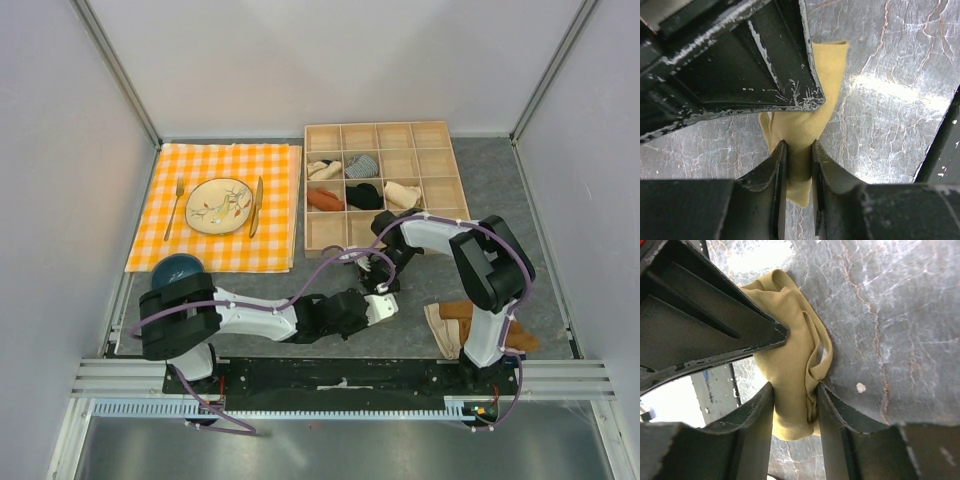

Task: Roll the underwear
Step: Roll the underwear to the corner of the board, then pick up the underwear from the corner of the board.

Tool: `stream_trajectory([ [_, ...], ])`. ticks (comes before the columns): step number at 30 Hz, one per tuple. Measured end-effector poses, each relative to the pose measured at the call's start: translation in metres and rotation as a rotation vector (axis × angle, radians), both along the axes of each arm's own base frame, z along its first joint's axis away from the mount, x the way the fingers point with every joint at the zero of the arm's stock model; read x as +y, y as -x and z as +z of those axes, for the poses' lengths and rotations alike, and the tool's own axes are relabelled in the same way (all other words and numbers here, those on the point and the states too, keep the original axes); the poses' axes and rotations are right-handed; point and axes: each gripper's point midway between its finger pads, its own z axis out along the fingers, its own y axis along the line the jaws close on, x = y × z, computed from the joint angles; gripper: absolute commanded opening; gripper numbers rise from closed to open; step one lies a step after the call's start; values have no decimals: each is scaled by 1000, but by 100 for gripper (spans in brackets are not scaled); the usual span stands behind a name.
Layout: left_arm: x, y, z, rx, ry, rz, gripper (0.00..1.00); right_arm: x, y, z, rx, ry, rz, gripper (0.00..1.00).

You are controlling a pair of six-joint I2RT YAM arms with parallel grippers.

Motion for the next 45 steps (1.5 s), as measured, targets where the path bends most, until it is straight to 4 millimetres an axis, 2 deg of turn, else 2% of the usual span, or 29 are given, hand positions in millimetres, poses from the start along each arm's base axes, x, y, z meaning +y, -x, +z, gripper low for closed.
stream_trajectory([
  [3, -1, 0, 0, 7, -4, 5, 17, -1, 6, -3, 43, 7, -1, 28],
  [4, 0, 0, 0, 11, -5, 6, 23, -1, 8, -3, 54, 11, -3, 22],
  [7, -1, 1, 0, 22, -2, 10, 34, -2, 10, -4, 73, 17, -7, 13],
  [10, 0, 2, 1, 28, -1, 17, 47, -2, 11, -4, 79, 20, -13, 9],
  [12, 5, 2, 1, 41, -12, 37, 50, -1, 12, -3, 86, 22, -17, 8],
  [13, 9, 2, 2, 49, -23, 51, 60, -1, 13, -3, 89, 24, -18, 8],
  [15, 16, 3, 7, 66, -33, 77, 65, -1, 14, -3, 90, 26, -19, 7],
  [18, 25, 3, 29, 81, -1, 122, 70, -1, 13, -2, 87, 23, -18, 7],
  [23, 36, 0, 88, 117, 149, 217, 72, -2, 13, 0, 81, 15, -10, 7],
  [26, 53, -12, 111, 179, 225, 314, 72, -3, 10, 2, 74, 17, -6, 6],
  [31, 92, -35, 125, 285, 291, 495, 77, 2, -10, 13, 20, -8, -11, 6],
  [35, 116, -41, 144, 319, 367, 585, 81, 6, -28, 28, -21, -33, -18, 6],
  [40, 135, -45, 165, 321, 450, 641, 82, 11, -57, 53, -79, -71, -52, 6],
  [45, 143, -42, 161, 351, 459, 676, 82, 10, -105, 86, -182, -112, -141, 6],
])
